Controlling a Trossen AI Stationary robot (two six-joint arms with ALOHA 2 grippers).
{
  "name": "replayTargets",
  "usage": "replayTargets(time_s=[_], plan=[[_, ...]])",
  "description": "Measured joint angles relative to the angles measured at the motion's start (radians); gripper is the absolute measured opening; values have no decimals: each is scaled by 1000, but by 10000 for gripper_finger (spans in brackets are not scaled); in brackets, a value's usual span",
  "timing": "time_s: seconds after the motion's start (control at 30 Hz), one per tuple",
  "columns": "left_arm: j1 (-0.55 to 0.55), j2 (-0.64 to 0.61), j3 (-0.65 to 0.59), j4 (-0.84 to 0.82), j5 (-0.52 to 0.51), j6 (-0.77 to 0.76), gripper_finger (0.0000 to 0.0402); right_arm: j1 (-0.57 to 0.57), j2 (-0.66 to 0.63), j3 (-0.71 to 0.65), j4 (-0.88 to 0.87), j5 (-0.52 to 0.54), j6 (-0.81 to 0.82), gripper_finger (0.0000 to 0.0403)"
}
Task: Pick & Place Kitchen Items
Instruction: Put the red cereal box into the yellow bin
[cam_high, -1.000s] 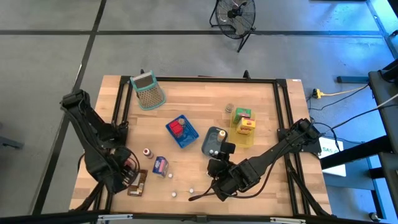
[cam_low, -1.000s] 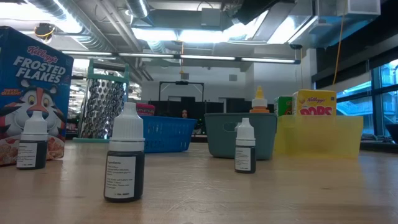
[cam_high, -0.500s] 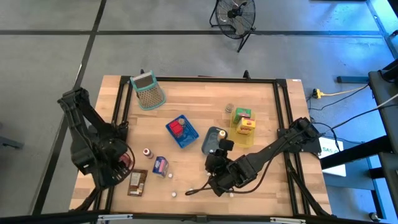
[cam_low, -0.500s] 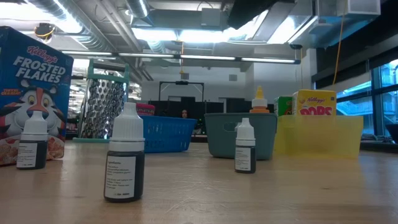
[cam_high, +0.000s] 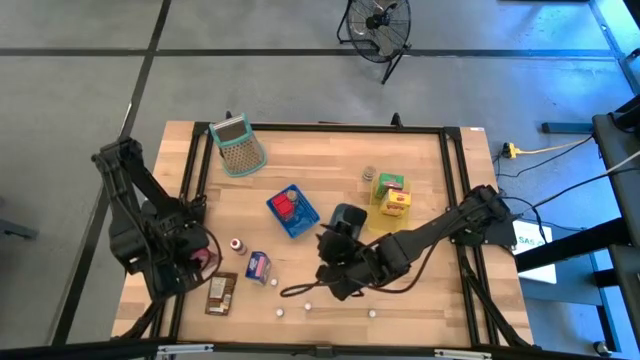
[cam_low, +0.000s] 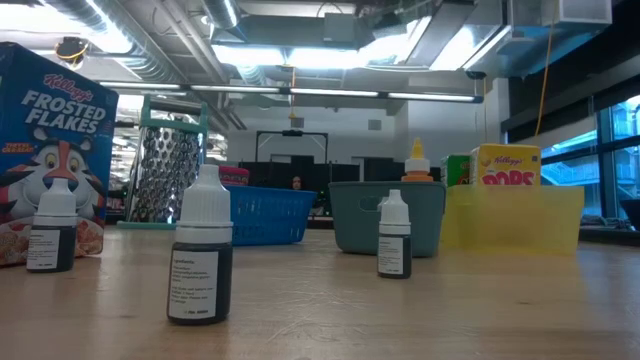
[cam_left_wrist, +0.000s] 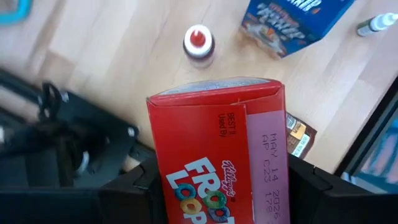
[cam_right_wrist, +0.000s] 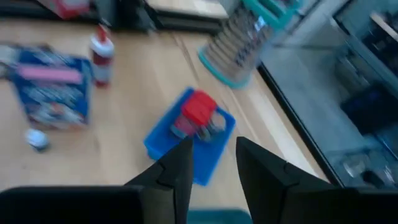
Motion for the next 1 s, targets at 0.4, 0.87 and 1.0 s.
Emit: replayTargets(time_s=[0.4,0.87,1.0], plan=[[124,-46,0,0,-111,343,198,-35,-2,57,401,-349,-336,127],[303,-44,4,133,-90,724,198,-85,-2,56,432,-364,-406,237],[353,-41,62,182,-111,846,198,-105,-2,56,462,-364,-410,257]])
